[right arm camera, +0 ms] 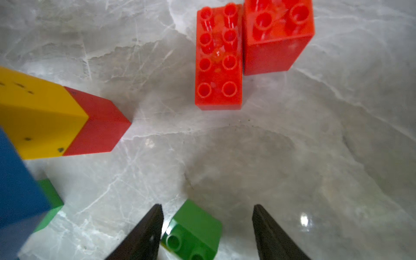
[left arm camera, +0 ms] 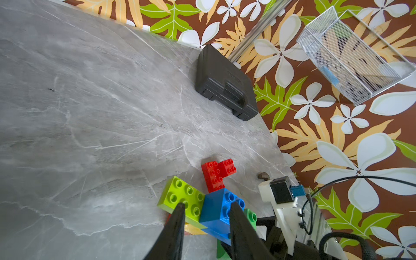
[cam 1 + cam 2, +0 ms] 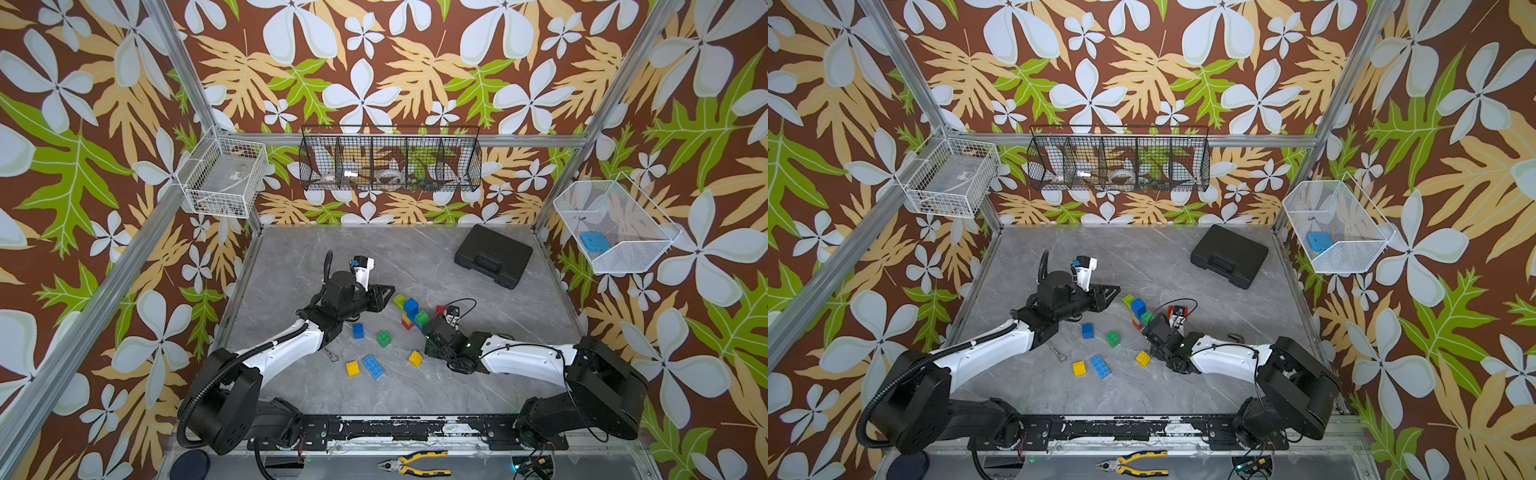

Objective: Assemble a fork with lego
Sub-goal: Pick up the lego brick from the center of the board.

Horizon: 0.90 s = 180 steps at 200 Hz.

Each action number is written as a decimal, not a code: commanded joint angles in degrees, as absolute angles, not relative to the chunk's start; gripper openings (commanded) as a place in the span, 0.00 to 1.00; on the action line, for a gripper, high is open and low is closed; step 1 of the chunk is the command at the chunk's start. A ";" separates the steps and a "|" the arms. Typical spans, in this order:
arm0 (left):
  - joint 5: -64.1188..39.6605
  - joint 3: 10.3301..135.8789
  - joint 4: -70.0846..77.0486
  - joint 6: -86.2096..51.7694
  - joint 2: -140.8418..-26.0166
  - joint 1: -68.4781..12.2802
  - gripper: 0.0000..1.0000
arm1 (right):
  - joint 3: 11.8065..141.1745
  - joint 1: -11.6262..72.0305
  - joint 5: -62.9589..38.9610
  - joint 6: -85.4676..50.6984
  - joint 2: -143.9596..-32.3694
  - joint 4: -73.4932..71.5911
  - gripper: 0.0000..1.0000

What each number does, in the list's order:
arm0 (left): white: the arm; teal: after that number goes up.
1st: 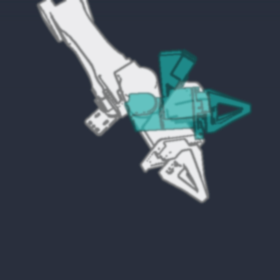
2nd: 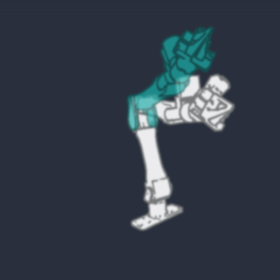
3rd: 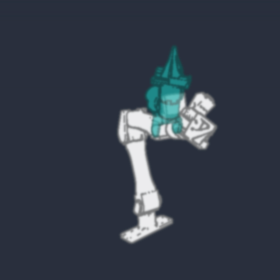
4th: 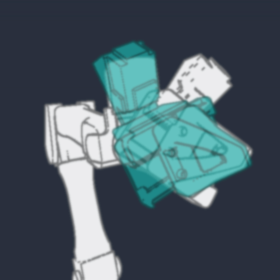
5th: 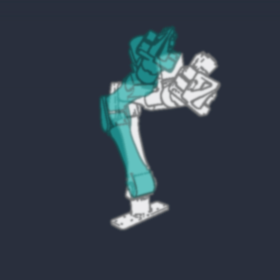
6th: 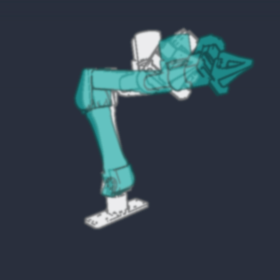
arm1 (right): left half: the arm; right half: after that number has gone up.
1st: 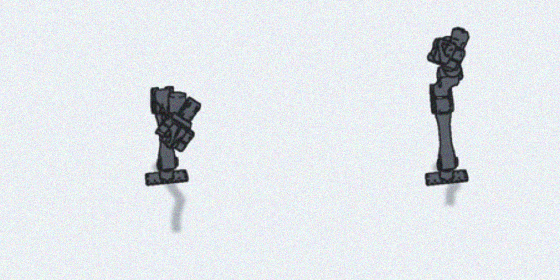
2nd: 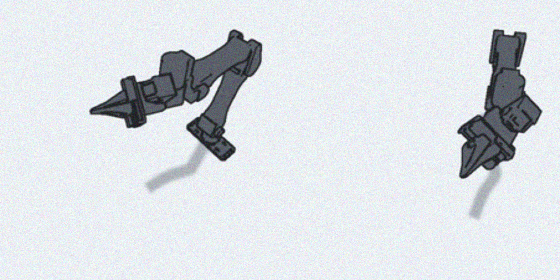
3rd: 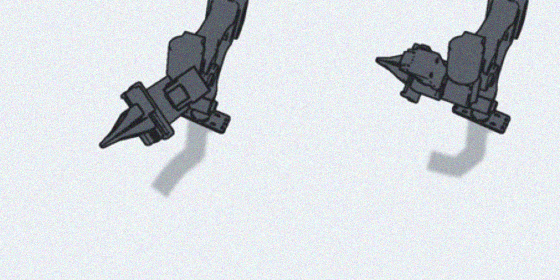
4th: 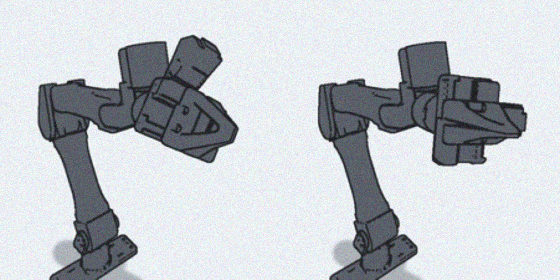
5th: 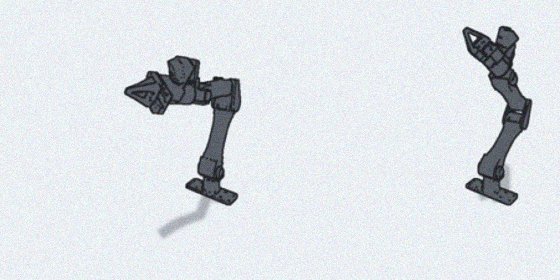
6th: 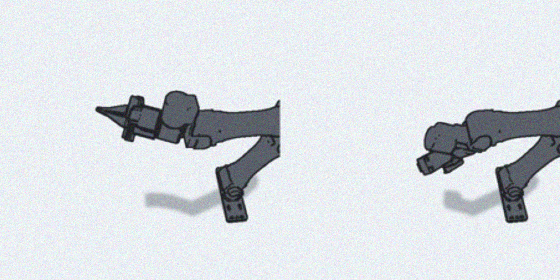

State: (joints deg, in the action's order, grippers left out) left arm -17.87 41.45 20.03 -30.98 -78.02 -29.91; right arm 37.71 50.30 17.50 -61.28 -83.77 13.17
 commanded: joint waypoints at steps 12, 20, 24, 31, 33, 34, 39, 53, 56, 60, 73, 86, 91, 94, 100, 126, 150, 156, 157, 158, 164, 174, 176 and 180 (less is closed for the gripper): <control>-18.29 40.83 22.29 -31.01 -78.44 -29.79 0.36 | 37.39 51.01 17.31 -61.92 -82.98 18.60 0.63; -18.36 40.78 22.49 -31.02 -78.59 -29.79 0.36 | 36.85 51.26 17.39 -62.25 -82.21 19.23 0.61; -18.45 40.65 22.63 -31.15 -78.70 -29.75 0.36 | 36.61 51.24 17.45 -62.36 -81.72 19.49 0.59; -18.52 40.53 22.81 -31.22 -78.74 -29.77 0.36 | 36.27 51.31 17.64 -62.69 -80.87 20.03 0.58; -18.60 40.48 22.84 -31.27 -78.75 -29.81 0.36 | 36.18 51.30 17.70 -62.74 -80.62 20.23 0.57; -18.62 40.45 22.89 -31.28 -78.75 -29.80 0.36 | 36.06 51.27 17.68 -62.75 -80.48 20.31 0.57; -18.59 40.41 23.06 -31.45 -78.75 -29.77 0.36 | 35.83 51.29 17.96 -62.84 -79.89 20.52 0.55; -18.63 40.17 23.38 -31.55 -78.71 -29.79 0.36 | 35.26 51.29 18.43 -62.35 -78.46 20.20 0.50; -18.56 40.17 23.42 -31.68 -78.69 -29.77 0.36 | 35.26 51.31 18.54 -62.19 -78.31 20.06 0.50; -18.55 40.12 23.49 -31.69 -78.66 -29.79 0.36 | 35.31 51.29 18.62 -61.81 -78.23 19.89 0.49; -18.30 39.99 23.65 -31.81 -78.57 -29.80 0.36 | 36.13 51.24 18.55 -59.90 -78.81 19.09 0.48; -18.22 39.95 23.74 -31.82 -78.49 -29.82 0.36 | 37.09 51.24 18.37 -57.57 -79.98 18.39 0.48; -18.18 39.90 23.76 -31.87 -78.52 -29.79 0.36 | 37.38 51.27 18.36 -56.82 -80.44 18.15 0.48; -18.25 39.90 23.82 -31.90 -78.49 -29.79 0.36 | 37.49 51.24 18.41 -56.45 -80.73 18.11 0.48; -18.28 39.90 23.90 -31.97 -78.51 -29.75 0.36 | 37.79 51.19 18.52 -55.95 -81.16 18.03 0.48; -18.53 39.82 23.84 -32.06 -78.60 -29.71 0.36 | 38.27 51.15 19.02 -55.91 -82.67 18.68 0.45; -18.63 39.64 23.80 -31.95 -78.64 -29.71 0.36 | 38.32 51.13 19.88 -56.58 -82.98 19.90 0.39; -18.60 39.66 23.75 -31.90 -78.59 -29.71 0.36 | 38.33 51.15 20.03 -56.60 -82.97 20.15 0.38; -18.62 39.65 23.74 -31.90 -78.58 -29.71 0.36 | 38.37 51.11 20.03 -56.60 -82.97 20.14 0.38; -18.62 39.64 23.73 -31.86 -78.58 -29.71 0.36 | 38.35 51.13 20.04 -56.60 -82.97 20.18 0.38; -18.58 39.64 23.85 -31.87 -78.65 -29.71 0.36 | 38.37 51.15 20.12 -56.56 -83.06 20.28 0.37; -18.64 39.69 23.98 -31.89 -78.75 -29.71 0.36 | 38.60 51.11 20.30 -56.43 -83.10 20.47 0.35; -18.70 39.65 23.99 -31.90 -78.79 -29.71 0.36 | 38.63 51.14 20.35 -56.36 -83.07 20.54 0.34; -18.68 39.64 23.97 -31.90 -78.87 -29.70 0.36 | 38.63 51.16 20.39 -56.34 -83.06 20.63 0.33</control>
State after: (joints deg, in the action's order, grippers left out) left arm -18.33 39.68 22.61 -31.68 -78.65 -29.82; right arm 38.28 51.13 18.68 -56.71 -82.96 18.90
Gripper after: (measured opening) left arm 0.357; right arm 0.355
